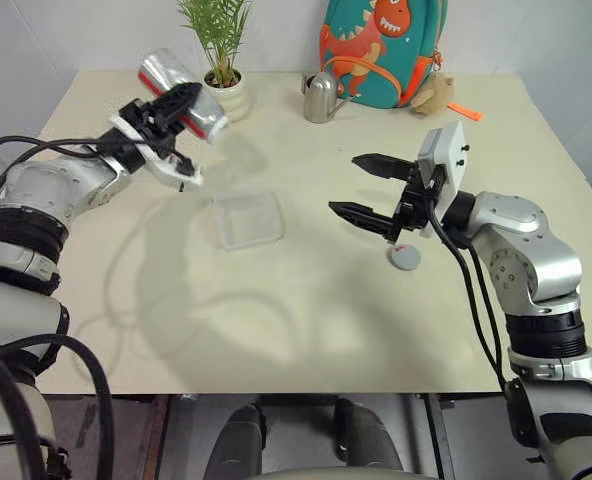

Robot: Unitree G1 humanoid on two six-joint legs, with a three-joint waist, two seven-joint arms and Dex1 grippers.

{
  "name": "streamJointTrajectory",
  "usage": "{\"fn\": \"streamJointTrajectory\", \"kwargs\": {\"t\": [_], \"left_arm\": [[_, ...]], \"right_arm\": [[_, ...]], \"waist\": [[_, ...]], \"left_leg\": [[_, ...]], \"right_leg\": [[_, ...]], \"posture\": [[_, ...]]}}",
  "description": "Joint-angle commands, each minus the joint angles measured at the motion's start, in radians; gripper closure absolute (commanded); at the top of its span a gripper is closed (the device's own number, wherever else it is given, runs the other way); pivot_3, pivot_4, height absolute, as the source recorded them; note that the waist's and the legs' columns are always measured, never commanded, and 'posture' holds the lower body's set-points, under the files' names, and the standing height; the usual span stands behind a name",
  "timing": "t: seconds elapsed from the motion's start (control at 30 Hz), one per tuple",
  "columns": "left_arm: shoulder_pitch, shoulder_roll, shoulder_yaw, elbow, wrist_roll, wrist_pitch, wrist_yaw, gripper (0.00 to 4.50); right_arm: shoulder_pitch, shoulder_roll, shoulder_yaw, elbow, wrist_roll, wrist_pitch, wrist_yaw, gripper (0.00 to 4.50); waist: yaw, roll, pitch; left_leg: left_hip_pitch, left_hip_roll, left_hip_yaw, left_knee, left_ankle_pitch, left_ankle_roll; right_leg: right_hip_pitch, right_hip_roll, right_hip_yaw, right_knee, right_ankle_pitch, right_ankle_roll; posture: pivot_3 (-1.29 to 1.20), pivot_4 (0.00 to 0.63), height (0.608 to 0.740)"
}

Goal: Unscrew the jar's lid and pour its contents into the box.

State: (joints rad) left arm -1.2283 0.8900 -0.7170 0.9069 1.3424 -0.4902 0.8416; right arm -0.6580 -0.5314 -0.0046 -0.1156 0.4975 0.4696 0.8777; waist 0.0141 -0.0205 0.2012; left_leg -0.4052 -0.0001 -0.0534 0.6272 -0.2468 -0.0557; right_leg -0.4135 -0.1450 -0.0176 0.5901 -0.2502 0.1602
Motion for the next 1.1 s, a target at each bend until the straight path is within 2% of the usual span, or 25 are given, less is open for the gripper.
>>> {"fn": "streamJointTrajectory", "kwargs": {"t": [0.03,0.27,0.47,0.53,0.63,0.7,0.77,0.87,0.97,1.03,1.1], "left_arm": [[-0.057,-0.004,-0.038,0.068,0.066,0.077,0.087,2.57],[-0.104,-0.028,-0.112,0.107,0.108,0.065,0.186,2.57],[-0.092,-0.007,-0.102,0.115,0.067,0.023,0.173,2.57],[-0.083,0.004,-0.069,0.123,0.001,-0.060,0.136,2.57],[-0.034,0.008,0.079,0.193,-0.280,-0.296,-0.097,2.57],[0.036,-0.016,0.231,0.256,-0.564,-0.411,-0.409,2.57],[0.103,-0.031,0.355,0.252,-0.782,-0.426,-0.638,2.57],[0.201,-0.079,0.595,0.213,-1.141,-0.218,-1.006,2.57],[0.298,-0.130,0.810,0.110,-1.448,0.074,-1.276,2.57],[0.381,-0.152,0.899,-0.001,-1.573,0.237,-1.355,2.57],[0.455,-0.167,0.959,-0.104,-1.629,0.336,-1.341,2.57]], "right_arm": [[-0.004,0.012,-0.021,-0.039,0.015,-0.007,-0.014,0.02],[0.004,0.031,-0.021,-0.040,0.015,-0.015,-0.024,0.02],[0.011,0.041,-0.023,-0.036,0.012,-0.023,-0.024,0.02],[0.015,0.040,-0.025,-0.035,0.012,-0.025,-0.022,0.02],[0.022,0.036,-0.024,-0.036,0.012,-0.028,-0.018,0.02],[0.027,0.027,-0.015,-0.040,0.005,-0.032,-0.006,0.02],[0.031,0.016,-0.004,-0.044,-0.008,-0.041,0.008,0.02],[0.034,0.009,0.010,-0.053,-0.019,-0.046,0.025,0.02],[0.041,0.007,0.026,-0.068,-0.031,-0.052,0.038,0.02],[0.043,0.008,0.034,-0.075,-0.035,-0.053,0.039,0.02],[0.045,0.012,0.038,-0.079,-0.037,-0.053,0.039,0.02]], "waist": [[-0.003,0.000,0.000],[-0.012,-0.001,0.000],[-0.016,-0.001,0.000],[-0.016,-0.001,0.000],[-0.017,-0.001,0.000],[-0.018,0.000,0.000],[-0.018,-0.001,0.000],[-0.018,-0.001,0.000],[-0.020,-0.001,0.000],[-0.024,-0.001,0.000],[-0.026,-0.002,0.000]], "left_leg": [[0.000,0.000,0.000,0.000,0.000,0.000],[0.000,0.000,0.001,0.000,0.000,0.000],[0.000,0.000,0.001,0.000,0.000,0.000],[0.000,0.000,0.001,0.000,0.000,0.000],[0.000,0.000,0.002,0.000,0.000,-0.001],[0.000,0.000,0.003,0.001,0.002,-0.004],[0.001,0.000,0.005,0.001,0.002,-0.004],[0.000,0.001,0.005,0.002,0.002,-0.004],[0.000,0.001,0.005,0.003,0.001,-0.003],[0.001,0.001,0.005,0.004,0.001,-0.003],[0.001,0.001,0.005,0.004,0.001,-0.002]], "right_leg": [[0.000,0.000,0.000,0.000,0.000,0.000],[-0.001,0.000,0.001,0.000,0.000,0.000],[-0.001,0.000,0.001,0.001,0.000,0.000],[-0.001,0.000,0.001,0.001,0.000,0.000],[-0.001,0.000,0.002,0.000,0.000,0.000],[-0.002,0.000,0.002,0.001,0.000,0.000],[-0.002,-0.001,0.003,0.001,0.000,0.000],[-0.001,-0.001,0.003,0.001,0.000,0.000],[-0.001,-0.001,0.003,0.002,0.000,0.000],[-0.001,-0.001,0.003,0.003,0.000,0.000],[-0.001,-0.001,0.004,0.004,0.000,0.000]], "posture": [[0.00,0.150,0.740],[0.00,0.150,0.740],[0.00,0.150,0.740],[0.00,0.150,0.740],[0.00,0.150,0.740],[0.00,0.150,0.740],[0.00,0.150,0.740],[0.00,0.150,0.740],[0.00,0.150,0.740],[0.00,0.150,0.740],[0.00,0.150,0.740]]}}
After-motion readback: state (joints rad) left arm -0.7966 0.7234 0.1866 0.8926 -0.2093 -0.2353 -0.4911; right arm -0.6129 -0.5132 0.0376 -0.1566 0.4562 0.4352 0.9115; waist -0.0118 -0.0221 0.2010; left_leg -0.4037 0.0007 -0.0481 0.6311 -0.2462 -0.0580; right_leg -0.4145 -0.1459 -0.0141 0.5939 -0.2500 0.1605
